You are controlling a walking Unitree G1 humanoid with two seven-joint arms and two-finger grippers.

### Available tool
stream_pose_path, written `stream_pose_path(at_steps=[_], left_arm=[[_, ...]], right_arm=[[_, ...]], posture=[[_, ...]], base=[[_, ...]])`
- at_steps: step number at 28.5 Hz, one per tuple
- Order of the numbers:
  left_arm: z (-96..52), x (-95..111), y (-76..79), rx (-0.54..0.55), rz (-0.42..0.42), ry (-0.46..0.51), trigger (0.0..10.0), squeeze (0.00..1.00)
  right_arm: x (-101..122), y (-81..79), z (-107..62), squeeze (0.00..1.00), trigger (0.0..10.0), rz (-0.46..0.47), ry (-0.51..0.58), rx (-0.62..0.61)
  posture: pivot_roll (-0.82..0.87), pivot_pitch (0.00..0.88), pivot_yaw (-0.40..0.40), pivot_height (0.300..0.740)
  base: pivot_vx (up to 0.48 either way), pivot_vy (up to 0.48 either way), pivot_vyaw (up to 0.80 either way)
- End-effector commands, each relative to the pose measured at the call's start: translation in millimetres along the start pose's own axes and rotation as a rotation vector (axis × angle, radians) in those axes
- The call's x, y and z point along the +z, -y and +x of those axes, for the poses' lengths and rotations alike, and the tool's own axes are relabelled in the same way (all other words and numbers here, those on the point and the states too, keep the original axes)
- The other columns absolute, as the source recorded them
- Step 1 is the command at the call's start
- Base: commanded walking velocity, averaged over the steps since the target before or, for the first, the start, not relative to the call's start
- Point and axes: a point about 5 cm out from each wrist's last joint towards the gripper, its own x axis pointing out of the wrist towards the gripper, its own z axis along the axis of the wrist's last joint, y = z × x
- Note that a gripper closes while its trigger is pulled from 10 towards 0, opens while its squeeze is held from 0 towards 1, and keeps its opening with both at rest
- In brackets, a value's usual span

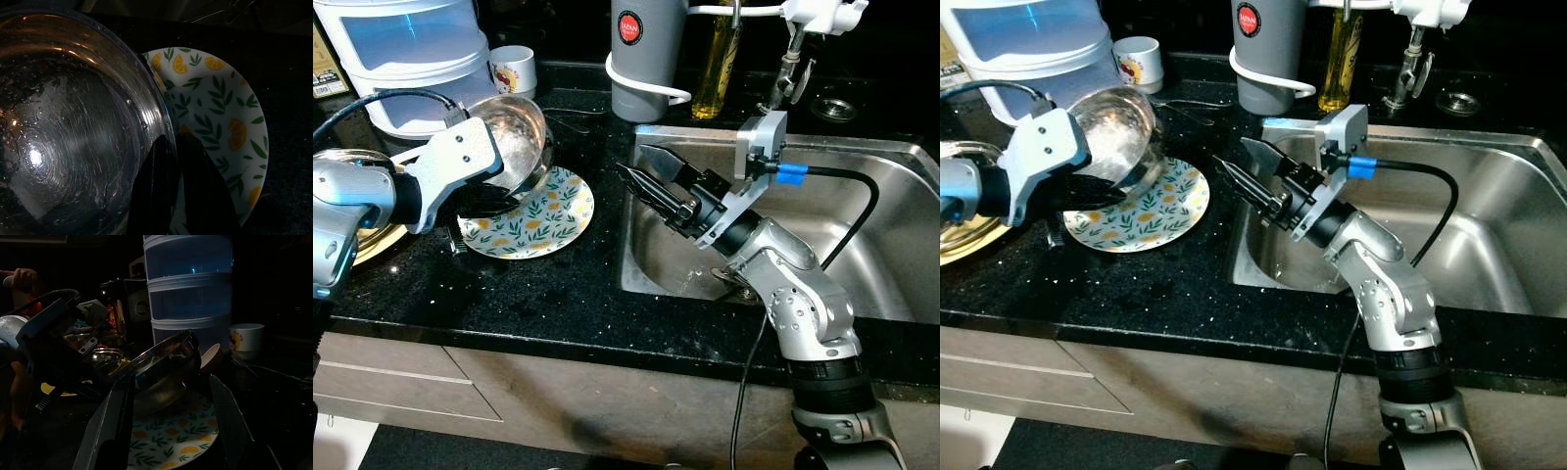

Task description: Kitchen organization

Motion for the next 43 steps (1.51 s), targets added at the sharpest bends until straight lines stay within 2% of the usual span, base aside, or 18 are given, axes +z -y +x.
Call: stream_pose_path(at_steps=[1,6,8,9,13,17,20,22,23,24,25,26,34,43], left_arm=[[1.7,0.3,4.3,-0.028,0.007,0.000,0.0,0.00],[3.9,8.1,5.7,-0.009,0.040,0.032,0.0,0.00],[5.1,17.2,6.6,0.014,0.112,0.052,0.0,0.00],[5.1,17.2,6.6,0.014,0.112,0.052,0.0,0.00],[3.8,63.1,24.1,-0.075,0.170,0.304,0.0,0.00],[1.1,78.4,34.0,-0.170,0.203,0.353,0.0,0.00],[2.5,77.6,32.9,-0.183,0.210,0.340,0.0,0.00],[6.9,72.9,31.2,-0.194,0.213,0.312,0.0,0.00],[6.9,72.9,31.2,-0.194,0.213,0.312,0.0,0.00],[11.0,69.9,30.6,-0.204,0.215,0.296,0.0,0.00],[11.0,69.9,30.6,-0.204,0.215,0.296,0.0,0.00],[18.7,65.5,27.7,-0.207,0.210,0.273,0.0,0.00],[32.6,62.0,18.2,-0.181,0.192,0.261,0.0,0.00],[49.2,67.5,23.5,-0.249,0.198,0.300,0.0,0.00]], right_arm=[[2.9,0.3,-2.8,0.00,10.0,-0.011,0.003,-0.009],[2.4,0.4,-2.3,0.00,10.0,-0.011,0.006,-0.012],[3.7,1.0,-1.5,0.00,10.0,-0.013,0.016,-0.019],[3.7,1.0,-1.5,0.00,10.0,-0.013,0.016,-0.019],[22.7,9.5,6.4,0.00,10.0,-0.038,0.111,-0.110],[38.3,16.8,9.6,0.00,10.0,-0.080,0.162,-0.162],[41.5,23.5,8.3,0.00,10.0,-0.101,0.169,-0.217],[42.9,36.0,3.7,0.00,10.0,-0.130,0.163,-0.323],[42.9,36.0,3.7,0.00,10.0,-0.130,0.163,-0.323],[44.0,46.3,-1.5,0.00,10.0,-0.150,0.159,-0.411],[44.0,46.3,-1.5,0.00,10.0,-0.150,0.159,-0.411],[44.9,61.1,-11.0,0.00,10.0,-0.164,0.146,-0.529],[40.1,70.5,-18.1,0.00,10.0,-0.168,0.101,-0.605],[37.9,71.6,-19.0,0.00,10.0,-0.185,0.099,-0.628]], posture=[[0.00,0.051,-0.009,0.732],[0.01,0.045,-0.008,0.732],[0.01,0.043,-0.008,0.732],[0.01,0.043,-0.008,0.732],[0.01,0.036,-0.014,0.732],[0.01,0.029,-0.014,0.732],[0.02,0.028,-0.012,0.732],[0.02,0.030,-0.009,0.732],[0.02,0.030,-0.009,0.732],[0.02,0.033,-0.002,0.732],[0.02,0.033,-0.002,0.732],[0.01,0.035,0.005,0.732],[0.00,0.040,0.013,0.732],[0.01,0.042,0.017,0.732]], base=[[0.000,0.000,0.00],[0.000,0.000,0.00],[0.000,0.000,0.00],[0.000,0.000,0.00],[0.000,0.000,0.00],[0.000,0.000,0.00],[0.000,0.000,0.00],[0.000,0.000,0.00],[0.000,0.000,0.00],[0.000,0.000,0.00],[0.000,0.000,0.00],[0.000,0.000,0.00],[0.000,0.000,-0.67],[0.000,0.000,-0.65]])
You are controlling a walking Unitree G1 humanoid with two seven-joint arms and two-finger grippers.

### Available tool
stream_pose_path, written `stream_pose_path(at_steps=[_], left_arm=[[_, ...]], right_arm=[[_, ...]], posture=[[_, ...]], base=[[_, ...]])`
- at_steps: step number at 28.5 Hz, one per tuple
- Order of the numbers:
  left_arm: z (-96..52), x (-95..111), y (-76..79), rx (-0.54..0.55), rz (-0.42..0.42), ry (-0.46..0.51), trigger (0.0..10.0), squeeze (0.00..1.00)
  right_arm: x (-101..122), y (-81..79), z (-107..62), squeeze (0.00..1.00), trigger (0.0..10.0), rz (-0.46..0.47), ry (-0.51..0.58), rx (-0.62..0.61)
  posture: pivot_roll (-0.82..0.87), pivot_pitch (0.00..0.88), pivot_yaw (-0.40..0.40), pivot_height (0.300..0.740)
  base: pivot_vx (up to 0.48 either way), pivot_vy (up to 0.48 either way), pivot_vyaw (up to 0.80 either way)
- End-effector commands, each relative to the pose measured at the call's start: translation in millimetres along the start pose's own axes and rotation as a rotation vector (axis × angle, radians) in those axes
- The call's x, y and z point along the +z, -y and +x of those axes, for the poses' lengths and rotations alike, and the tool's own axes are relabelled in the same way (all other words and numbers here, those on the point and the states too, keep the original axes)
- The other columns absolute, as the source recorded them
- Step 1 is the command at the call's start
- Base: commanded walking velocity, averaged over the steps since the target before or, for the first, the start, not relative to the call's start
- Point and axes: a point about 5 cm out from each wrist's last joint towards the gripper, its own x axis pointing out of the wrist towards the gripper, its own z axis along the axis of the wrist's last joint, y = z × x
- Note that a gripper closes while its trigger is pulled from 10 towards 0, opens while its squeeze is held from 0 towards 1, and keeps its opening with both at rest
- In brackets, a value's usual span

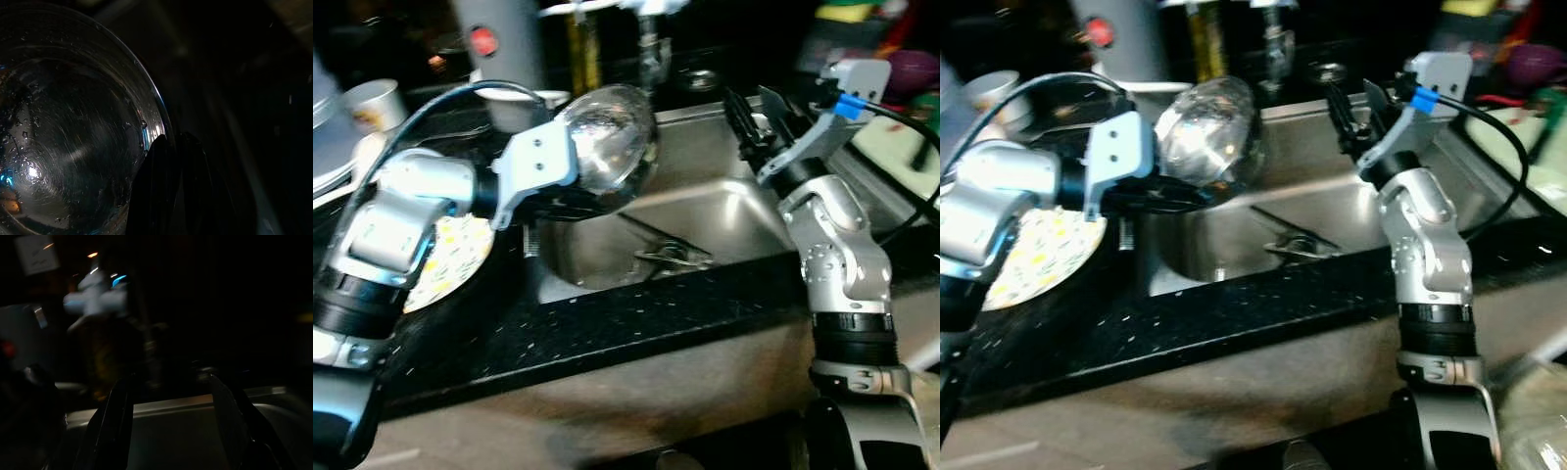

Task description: Kitchen organization

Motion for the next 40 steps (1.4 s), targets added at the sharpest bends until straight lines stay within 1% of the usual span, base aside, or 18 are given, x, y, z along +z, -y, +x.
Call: stream_pose_path(at_steps=[1,5,8,9,10,11,14,16,19,22,23,24,25,26,27,29,33,40], left_arm=[[0.6,0.2,-0.4,-0.019,0.010,0.002,0.0,0.00],[4.0,-2.2,0.9,-0.043,-0.001,-0.005,0.0,0.00],[9.7,-16.4,5.7,-0.093,-0.031,-0.068,0.0,0.00],[9.7,-16.4,5.7,-0.093,-0.031,-0.068,0.0,0.00],[19.4,-38.4,16.5,-0.164,-0.072,-0.149,0.0,0.00],[19.4,-38.4,16.5,-0.164,-0.072,-0.149,0.0,0.00],[30.8,-56.2,25.0,-0.201,-0.100,-0.197,0.0,0.00],[36.7,-61.5,27.4,-0.207,-0.116,-0.199,0.0,0.00],[39.7,-62.9,27.9,-0.204,-0.121,-0.194,0.0,0.00],[53.7,-58.2,26.3,-0.170,-0.102,-0.139,0.0,0.00],[53.7,-58.2,26.3,-0.170,-0.102,-0.139,0.0,0.00],[56.0,-56.8,25.8,-0.163,-0.095,-0.131,1.3,0.00],[58.1,-56.4,24.6,-0.146,-0.093,-0.129,5.9,0.00],[58.1,-56.4,24.6,-0.146,-0.093,-0.129,5.9,0.00],[60.7,-57.7,24.4,-0.138,-0.088,-0.136,10.0,0.00],[62.2,-58.8,24.5,-0.134,-0.086,-0.141,10.0,0.00],[71.1,-72.7,37.1,-0.177,-0.101,-0.164,10.0,0.00],[80.0,-82.4,44.7,-0.184,-0.125,-0.170,10.0,0.00]], right_arm=[[-2.1,-3.9,0.4,0.00,10.0,0.004,0.007,0.008],[-1.9,-4.2,0.5,0.00,10.0,0.002,0.009,0.010],[-1.6,-4.1,1.0,0.00,10.0,-0.003,0.011,0.008],[-1.6,-4.1,1.0,0.00,10.0,-0.003,0.011,0.008],[-1.4,-4.4,1.7,0.00,10.0,-0.004,0.013,0.008],[-1.4,-4.4,1.7,0.00,10.0,-0.004,0.013,0.008],[-0.6,-5.4,1.9,0.00,10.0,0.001,0.020,0.012],[0.3,-6.3,1.8,0.00,10.0,0.004,0.024,0.015],[0.7,-6.7,1.6,0.00,10.0,0.004,0.026,0.017],[2.3,-6.9,1.0,0.00,10.0,0.002,0.033,0.017],[2.3,-6.9,1.0,0.00,10.0,0.002,0.033,0.017],[2.6,-6.9,0.8,0.00,10.0,0.003,0.034,0.017],[2.7,-7.1,0.8,0.00,10.0,0.004,0.035,0.019],[2.7,-7.1,0.8,0.00,10.0,0.004,0.035,0.019],[2.7,-7.5,0.7,0.00,10.0,0.006,0.035,0.021],[2.6,-7.9,0.7,0.00,10.0,0.008,0.035,0.022],[2.3,-15.2,1.0,0.00,10.0,0.022,0.038,0.060],[4.9,-25.0,-0.6,0.00,10.0,0.041,0.057,0.124]], posture=[[0.01,0.042,0.017,0.732],[0.01,0.042,0.016,0.732],[0.02,0.044,0.016,0.732],[0.02,0.044,0.016,0.732],[0.02,0.044,0.016,0.732],[0.02,0.044,0.016,0.732],[0.02,0.045,0.020,0.732],[0.01,0.046,0.023,0.732],[0.01,0.046,0.024,0.732],[0.01,0.047,0.024,0.732],[0.01,0.047,0.024,0.732],[0.01,0.048,0.025,0.732],[0.01,0.048,0.025,0.732],[0.01,0.048,0.025,0.732],[0.01,0.048,0.025,0.732],[0.01,0.049,0.025,0.732],[0.01,0.046,0.025,0.732],[0.01,0.040,0.027,0.732]], base=[[0.000,0.000,0.00],[0.000,0.000,0.00],[0.000,0.000,0.00],[0.000,0.000,0.00],[0.000,0.000,0.00],[0.000,0.000,0.00],[0.000,0.000,0.00],[0.000,0.000,0.00],[0.000,0.000,0.00],[0.000,0.000,0.00],[0.000,0.000,0.00],[0.000,0.000,0.00],[0.000,0.000,0.00],[0.000,0.000,0.00],[0.000,0.000,0.00],[0.000,0.000,0.00],[0.000,0.000,0.00],[0.000,0.000,0.00]])
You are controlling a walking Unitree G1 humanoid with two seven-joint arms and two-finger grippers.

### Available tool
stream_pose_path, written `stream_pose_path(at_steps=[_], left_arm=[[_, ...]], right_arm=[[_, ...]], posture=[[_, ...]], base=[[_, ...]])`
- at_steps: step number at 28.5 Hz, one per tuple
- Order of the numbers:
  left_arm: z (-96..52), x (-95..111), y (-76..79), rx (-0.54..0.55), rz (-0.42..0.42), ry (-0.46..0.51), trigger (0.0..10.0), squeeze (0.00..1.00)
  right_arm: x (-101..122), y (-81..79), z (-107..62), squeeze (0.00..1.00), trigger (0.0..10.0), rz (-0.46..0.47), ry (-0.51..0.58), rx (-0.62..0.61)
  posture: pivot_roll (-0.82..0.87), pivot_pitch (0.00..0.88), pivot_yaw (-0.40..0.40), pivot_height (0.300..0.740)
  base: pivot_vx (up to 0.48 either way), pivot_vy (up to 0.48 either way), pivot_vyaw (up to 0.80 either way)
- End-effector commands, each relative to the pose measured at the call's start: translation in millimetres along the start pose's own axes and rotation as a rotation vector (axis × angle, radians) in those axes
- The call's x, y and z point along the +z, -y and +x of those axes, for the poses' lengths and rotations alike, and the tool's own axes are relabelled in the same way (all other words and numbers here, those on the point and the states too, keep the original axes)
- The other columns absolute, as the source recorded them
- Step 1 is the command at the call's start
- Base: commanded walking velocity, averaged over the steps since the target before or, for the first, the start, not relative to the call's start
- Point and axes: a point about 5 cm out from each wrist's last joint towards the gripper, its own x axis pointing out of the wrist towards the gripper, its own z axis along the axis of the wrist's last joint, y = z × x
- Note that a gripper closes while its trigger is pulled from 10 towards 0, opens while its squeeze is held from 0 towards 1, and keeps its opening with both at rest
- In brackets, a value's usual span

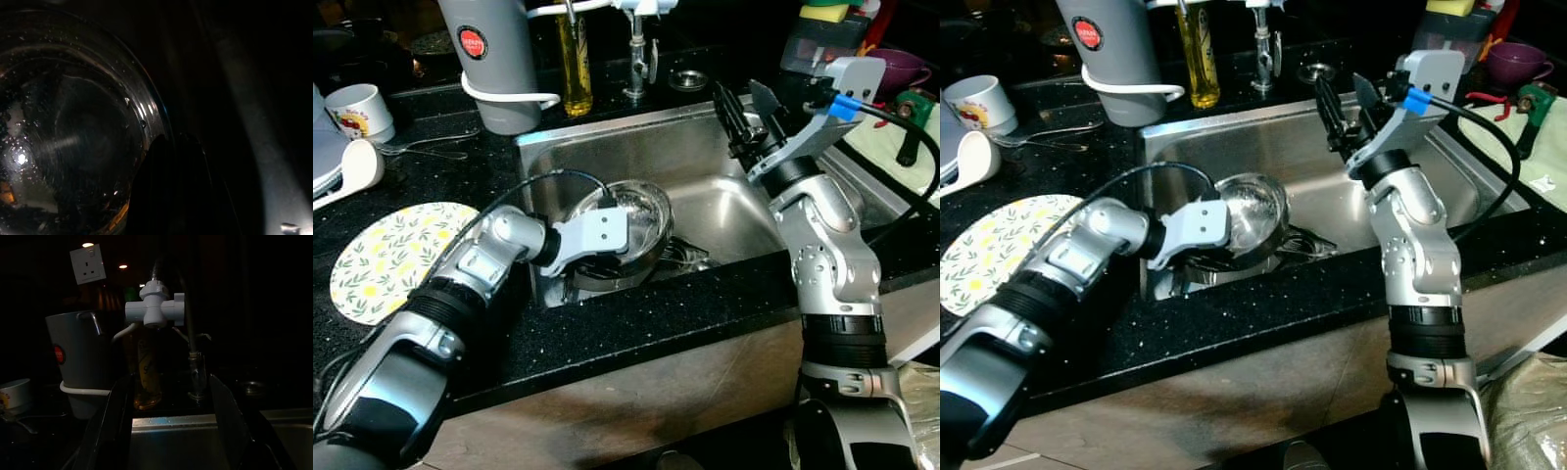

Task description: Kitchen organization

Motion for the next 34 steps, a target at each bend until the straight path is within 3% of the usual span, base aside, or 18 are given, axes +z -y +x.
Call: stream_pose_path(at_steps=[1,9,10,11,12,13,14,23,24,27,31,34], left_arm=[[4.2,-1.3,0.9,0.000,0.013,-0.006,10.0,0.00],[13.7,-11.7,7.2,-0.021,-0.015,-0.028,10.0,0.00],[14.7,-12.2,7.7,-0.025,-0.019,-0.024,10.0,0.29],[14.7,-12.2,7.7,-0.025,-0.019,-0.024,10.0,0.29],[15.4,-12.1,8.0,-0.027,-0.029,-0.015,10.0,0.84],[15.4,-12.1,8.0,-0.027,-0.029,-0.015,10.0,0.84],[16.0,-11.8,8.4,-0.033,-0.030,-0.008,10.0,1.00],[11.0,0.8,-0.5,0.015,0.036,0.030,10.0,1.00],[2.7,15.1,-10.1,0.071,0.079,0.070,10.0,0.00],[-1.4,21.9,-14.5,0.100,0.095,0.091,10.0,0.00],[-34.0,67.3,-37.8,0.358,0.174,0.242,10.0,0.00],[-43.2,76.5,-41.9,0.428,0.180,0.279,10.0,0.00]], right_arm=[[-0.1,-5.8,-0.9,0.00,10.0,0.010,0.003,0.026],[1.9,-10.2,-1.3,0.00,10.0,0.017,0.014,0.047],[2.3,-10.5,-1.5,0.00,10.0,0.018,0.015,0.048],[2.3,-10.5,-1.5,0.00,10.0,0.018,0.015,0.048],[2.6,-10.7,-1.6,0.00,10.0,0.019,0.016,0.048],[2.6,-10.7,-1.6,0.00,10.0,0.019,0.016,0.048],[2.8,-10.9,-1.9,0.00,10.0,0.020,0.016,0.049],[3.1,-11.5,-2.8,0.00,10.0,0.026,0.015,0.052],[2.9,-12.4,-2.9,0.00,10.0,0.032,0.016,0.058],[2.6,-12.9,-2.9,0.00,10.0,0.035,0.016,0.061],[2.3,-20.4,-3.1,0.00,10.0,0.072,0.023,0.108],[2.0,-22.0,-3.1,0.00,10.0,0.078,0.023,0.118]], posture=[[0.00,0.040,0.027,0.732],[0.00,0.040,0.030,0.732],[0.00,0.042,0.031,0.732],[0.00,0.042,0.031,0.732],[0.00,0.044,0.031,0.732],[0.00,0.044,0.031,0.732],[0.00,0.045,0.031,0.732],[0.00,0.053,0.027,0.732],[0.01,0.054,0.026,0.732],[0.01,0.054,0.026,0.732],[0.02,0.058,0.019,0.732],[0.02,0.058,0.019,0.732]], base=[[0.000,0.000,0.00],[0.000,0.000,0.00],[0.000,0.000,0.00],[0.000,0.000,0.00],[0.000,0.000,0.00],[0.000,0.000,0.00],[0.000,0.000,0.00],[0.000,0.000,0.00],[0.000,0.000,0.00],[0.000,0.000,0.00],[0.000,0.000,0.00],[0.000,0.000,0.00]])
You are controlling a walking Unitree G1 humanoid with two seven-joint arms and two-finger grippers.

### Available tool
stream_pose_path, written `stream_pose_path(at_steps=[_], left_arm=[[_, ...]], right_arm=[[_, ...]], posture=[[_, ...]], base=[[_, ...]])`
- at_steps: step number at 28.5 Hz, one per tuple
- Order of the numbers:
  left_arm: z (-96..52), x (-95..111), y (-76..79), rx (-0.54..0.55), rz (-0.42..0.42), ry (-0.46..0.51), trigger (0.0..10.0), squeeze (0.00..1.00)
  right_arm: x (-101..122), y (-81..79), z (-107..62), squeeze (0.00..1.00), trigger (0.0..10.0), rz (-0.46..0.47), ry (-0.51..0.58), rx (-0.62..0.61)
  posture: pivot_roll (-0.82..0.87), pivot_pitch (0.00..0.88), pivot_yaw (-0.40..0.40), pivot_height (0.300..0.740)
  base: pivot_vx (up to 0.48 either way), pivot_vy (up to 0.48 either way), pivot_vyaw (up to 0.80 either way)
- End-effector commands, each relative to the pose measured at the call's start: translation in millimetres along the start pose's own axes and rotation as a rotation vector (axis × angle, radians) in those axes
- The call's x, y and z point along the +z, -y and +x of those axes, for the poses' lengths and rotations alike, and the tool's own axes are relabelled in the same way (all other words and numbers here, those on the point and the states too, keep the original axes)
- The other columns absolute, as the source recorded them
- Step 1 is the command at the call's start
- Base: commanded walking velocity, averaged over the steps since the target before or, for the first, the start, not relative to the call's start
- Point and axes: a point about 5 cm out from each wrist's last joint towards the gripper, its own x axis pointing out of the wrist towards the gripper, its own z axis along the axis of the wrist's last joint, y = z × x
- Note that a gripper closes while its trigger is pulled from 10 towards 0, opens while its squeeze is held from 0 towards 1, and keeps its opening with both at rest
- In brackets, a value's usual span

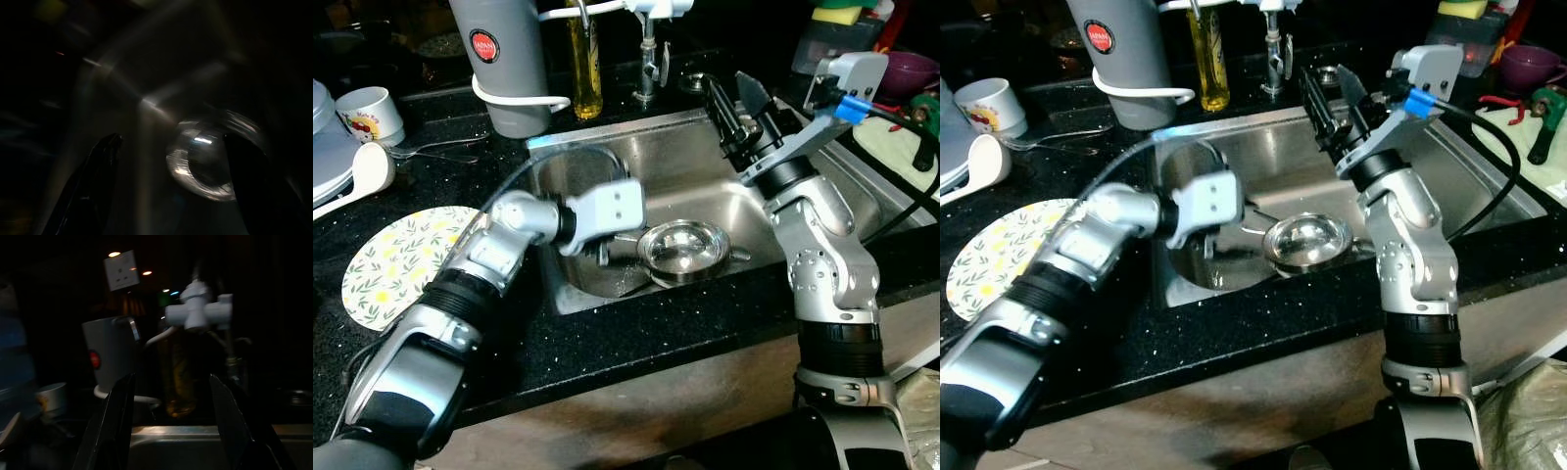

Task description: Kitchen organization

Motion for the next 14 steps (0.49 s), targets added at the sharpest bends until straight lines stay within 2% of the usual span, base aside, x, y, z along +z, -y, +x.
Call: stream_pose_path(at_steps=[1,4,5,7,10,13,14], left_arm=[[-7.2,7.1,-10.0,0.076,0.002,0.016,10.0,0.00],[-20.6,22.3,-19.4,0.231,0.032,0.048,10.0,0.00],[-20.6,22.3,-19.4,0.231,0.032,0.048,10.0,0.00],[-31.4,31.4,-17.5,0.343,0.052,0.060,10.0,0.00],[-34.9,34.2,-16.1,0.378,0.056,0.061,10.0,0.00],[-48.3,41.8,-13.0,0.576,0.025,0.078,10.0,0.00],[-56.3,42.8,-14.6,0.690,0.024,0.065,10.0,0.00]], right_arm=[[0.0,-4.1,-0.7,0.00,10.0,0.016,0.000,0.022],[-2.1,-6.2,0.2,0.00,10.0,0.024,-0.005,0.031],[-2.1,-6.2,0.2,0.00,10.0,0.024,-0.005,0.031],[-4.3,-7.2,0.9,0.00,10.0,0.025,-0.013,0.041],[-4.9,-7.3,0.9,0.00,10.0,0.025,-0.016,0.045],[-6.8,-7.0,1.0,0.00,10.0,0.029,-0.026,0.058],[-7.3,-7.0,1.2,0.00,10.0,0.031,-0.028,0.062]], posture=[[0.02,0.060,0.014,0.732],[0.04,0.061,0.005,0.732],[0.04,0.061,0.005,0.732],[0.04,0.061,0.004,0.732],[0.04,0.061,0.003,0.732],[0.05,0.062,0.000,0.732],[0.05,0.062,-0.002,0.732]], base=[[0.000,0.000,0.00],[0.000,0.000,0.00],[0.000,0.000,0.00],[0.000,0.000,0.00],[0.000,0.000,0.28],[0.000,0.000,0.80],[0.000,0.000,0.80]])
